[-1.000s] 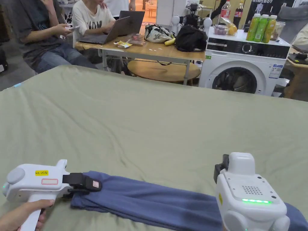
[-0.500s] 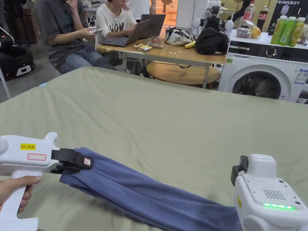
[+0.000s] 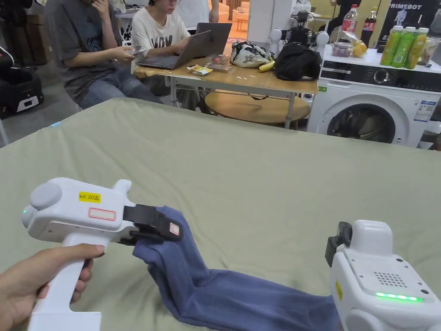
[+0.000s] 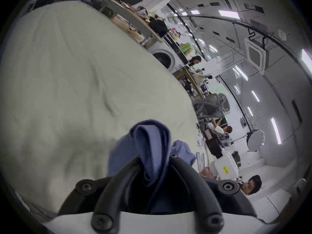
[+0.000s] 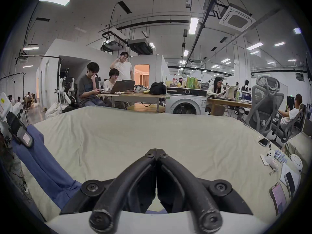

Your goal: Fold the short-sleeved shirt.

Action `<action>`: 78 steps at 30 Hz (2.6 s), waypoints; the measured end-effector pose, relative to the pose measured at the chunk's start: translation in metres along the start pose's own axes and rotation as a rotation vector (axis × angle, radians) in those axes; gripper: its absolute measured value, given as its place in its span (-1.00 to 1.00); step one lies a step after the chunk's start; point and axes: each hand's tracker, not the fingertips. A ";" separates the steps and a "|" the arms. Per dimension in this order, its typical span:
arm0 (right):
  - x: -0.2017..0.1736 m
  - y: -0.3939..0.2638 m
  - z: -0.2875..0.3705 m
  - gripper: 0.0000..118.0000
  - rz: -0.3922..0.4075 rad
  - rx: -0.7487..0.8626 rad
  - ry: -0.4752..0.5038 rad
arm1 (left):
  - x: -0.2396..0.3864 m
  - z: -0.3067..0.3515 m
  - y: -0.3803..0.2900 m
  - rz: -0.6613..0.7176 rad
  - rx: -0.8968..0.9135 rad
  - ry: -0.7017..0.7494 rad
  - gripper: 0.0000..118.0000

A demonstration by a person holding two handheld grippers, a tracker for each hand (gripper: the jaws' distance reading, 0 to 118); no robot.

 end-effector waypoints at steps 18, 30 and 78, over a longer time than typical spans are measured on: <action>0.041 -0.014 0.015 -1.00 -0.037 -0.050 -0.085 | 0.007 -0.206 -0.030 0.065 -0.248 0.199 -0.35; 0.052 -0.016 0.026 -1.00 -0.034 -0.060 -0.094 | 0.028 -0.143 -0.026 -0.065 -0.175 0.144 -0.14; 0.044 -0.012 0.020 -1.00 -0.081 -0.042 -0.040 | -0.053 -0.065 -0.016 -0.032 -0.066 0.127 0.11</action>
